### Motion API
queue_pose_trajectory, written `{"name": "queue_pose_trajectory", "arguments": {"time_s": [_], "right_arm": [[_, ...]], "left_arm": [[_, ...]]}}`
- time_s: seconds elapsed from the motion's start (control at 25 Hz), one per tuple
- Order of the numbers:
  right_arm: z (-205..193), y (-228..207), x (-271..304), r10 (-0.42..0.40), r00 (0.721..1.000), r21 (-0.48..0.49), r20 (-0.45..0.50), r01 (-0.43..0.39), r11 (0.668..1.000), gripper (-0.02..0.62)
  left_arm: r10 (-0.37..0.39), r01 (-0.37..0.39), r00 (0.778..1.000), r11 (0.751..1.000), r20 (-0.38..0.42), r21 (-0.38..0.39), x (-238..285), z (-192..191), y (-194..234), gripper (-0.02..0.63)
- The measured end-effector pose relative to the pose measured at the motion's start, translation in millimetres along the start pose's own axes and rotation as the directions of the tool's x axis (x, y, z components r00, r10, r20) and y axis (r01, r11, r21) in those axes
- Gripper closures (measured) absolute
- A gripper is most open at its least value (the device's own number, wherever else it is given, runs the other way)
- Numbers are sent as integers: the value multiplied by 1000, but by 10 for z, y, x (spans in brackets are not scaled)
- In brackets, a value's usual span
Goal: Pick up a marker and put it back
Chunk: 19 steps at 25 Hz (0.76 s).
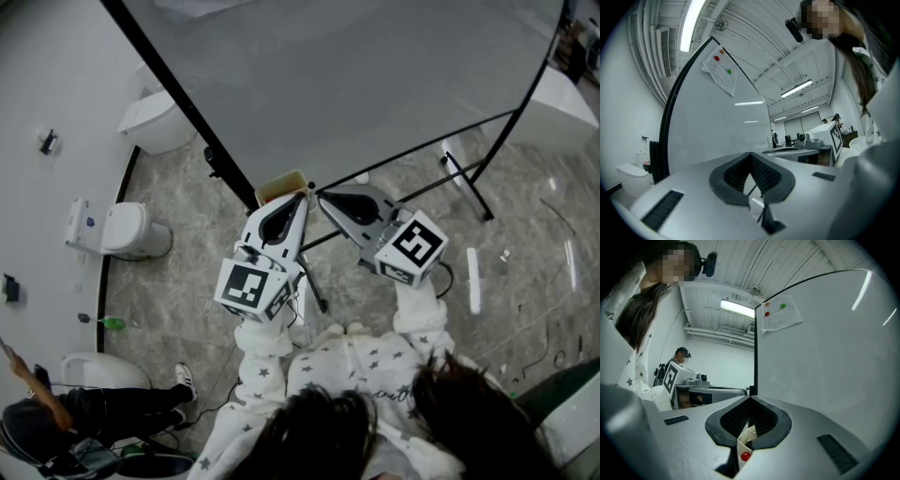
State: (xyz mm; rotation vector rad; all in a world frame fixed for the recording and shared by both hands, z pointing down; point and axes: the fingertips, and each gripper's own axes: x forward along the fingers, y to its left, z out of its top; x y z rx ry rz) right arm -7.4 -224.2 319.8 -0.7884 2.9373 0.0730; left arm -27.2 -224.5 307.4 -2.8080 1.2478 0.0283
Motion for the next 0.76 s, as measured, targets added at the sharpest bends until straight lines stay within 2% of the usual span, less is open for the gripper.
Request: {"name": "queue_pose_trajectory", "arguments": {"time_s": [0.76], "right_arm": [[123, 186, -32, 1, 1000, -20, -1, -1, 1000, 589]], "left_arm": [[-22, 21, 1000, 1000, 18, 11, -132, 154, -132, 604]]}}
